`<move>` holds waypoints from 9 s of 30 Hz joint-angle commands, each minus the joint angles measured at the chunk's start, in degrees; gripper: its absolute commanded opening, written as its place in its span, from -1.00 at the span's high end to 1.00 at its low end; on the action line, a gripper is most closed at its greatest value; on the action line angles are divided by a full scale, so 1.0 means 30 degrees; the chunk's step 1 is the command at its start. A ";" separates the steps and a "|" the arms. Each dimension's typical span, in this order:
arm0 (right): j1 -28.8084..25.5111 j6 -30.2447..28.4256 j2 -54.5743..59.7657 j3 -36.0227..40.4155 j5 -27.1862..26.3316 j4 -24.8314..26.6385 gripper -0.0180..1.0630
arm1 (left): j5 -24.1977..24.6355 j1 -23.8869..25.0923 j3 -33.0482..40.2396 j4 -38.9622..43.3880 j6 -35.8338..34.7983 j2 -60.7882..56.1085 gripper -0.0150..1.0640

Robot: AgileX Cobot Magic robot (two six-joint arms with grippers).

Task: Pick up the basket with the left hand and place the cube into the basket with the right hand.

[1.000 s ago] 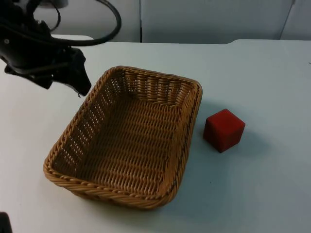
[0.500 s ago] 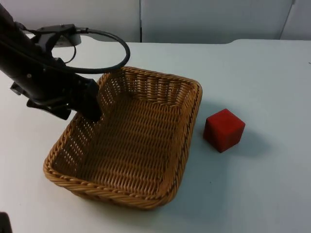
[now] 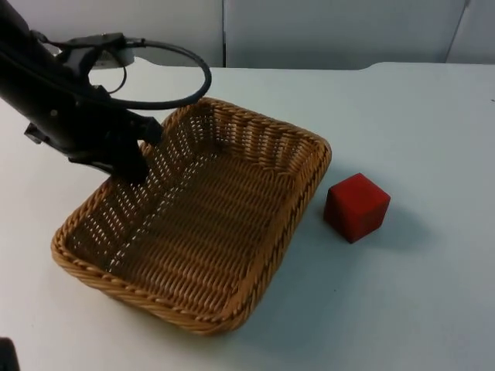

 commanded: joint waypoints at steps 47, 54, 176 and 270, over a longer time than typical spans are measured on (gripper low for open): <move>-0.0181 0.0053 -0.0065 0.0067 -0.0103 -0.0186 0.97 | 0.5354 0.1518 -0.3981 -0.0171 -0.3040 -0.1298 0.97; -0.0181 0.0053 -0.0065 0.0067 -0.0103 -0.0186 0.97 | 0.5237 0.1518 -0.3981 -0.0171 -0.3040 -0.1298 0.97; 0.8063 -1.2929 3.7320 -0.6941 -2.2673 0.5166 0.95 | 0.5114 0.1518 -0.3981 -0.0137 -0.3040 -0.1262 0.97; 0.1761 -1.1506 2.7498 -1.8629 -0.3629 0.3628 0.97 | 0.3473 0.0913 -0.3981 -0.3824 -0.2752 0.0283 0.97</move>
